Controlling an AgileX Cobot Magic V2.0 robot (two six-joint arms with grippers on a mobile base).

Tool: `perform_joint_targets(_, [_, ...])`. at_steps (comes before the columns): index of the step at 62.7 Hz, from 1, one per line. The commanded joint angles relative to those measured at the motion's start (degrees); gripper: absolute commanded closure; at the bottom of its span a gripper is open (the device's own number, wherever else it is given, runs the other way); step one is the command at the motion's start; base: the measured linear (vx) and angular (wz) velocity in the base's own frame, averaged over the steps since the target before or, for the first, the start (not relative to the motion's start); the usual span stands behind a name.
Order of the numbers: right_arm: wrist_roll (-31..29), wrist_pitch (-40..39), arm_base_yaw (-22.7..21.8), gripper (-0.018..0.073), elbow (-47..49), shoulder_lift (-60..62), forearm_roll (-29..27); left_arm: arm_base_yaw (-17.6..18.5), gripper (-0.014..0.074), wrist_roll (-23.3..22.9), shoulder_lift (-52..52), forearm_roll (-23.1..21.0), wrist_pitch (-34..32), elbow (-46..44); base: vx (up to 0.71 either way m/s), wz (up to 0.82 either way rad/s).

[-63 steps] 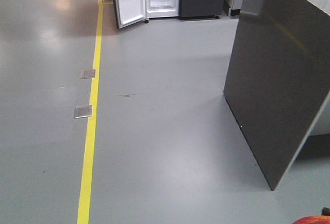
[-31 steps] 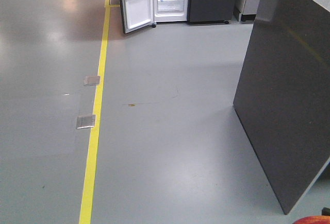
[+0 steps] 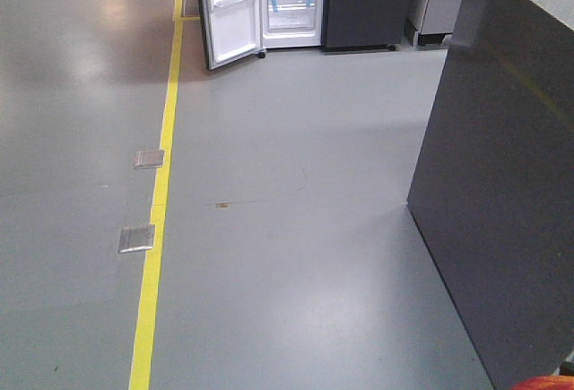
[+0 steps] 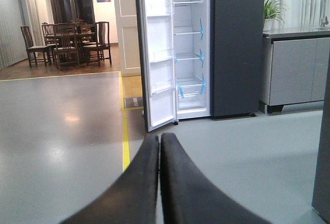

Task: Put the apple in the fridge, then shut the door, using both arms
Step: 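Drive the base toward the open white refrigerator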

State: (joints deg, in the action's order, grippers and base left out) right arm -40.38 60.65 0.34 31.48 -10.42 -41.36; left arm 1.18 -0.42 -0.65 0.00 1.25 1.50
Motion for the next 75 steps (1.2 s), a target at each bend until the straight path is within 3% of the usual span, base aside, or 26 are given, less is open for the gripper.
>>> perform_joint_targets(1, [-0.18,-3.25,-0.19,0.0193,1.32,-0.80,-2.66,-0.04,0.0603,-0.58,-0.87,0.00,-4.32,1.21,0.26,-0.03])
perform_joint_targets(75, [-0.18,-3.25,-0.19,0.0193,1.32,-0.80,-2.66,-0.04,0.0603,-0.58,-0.87,0.00,-4.32,1.21,0.27,0.04])
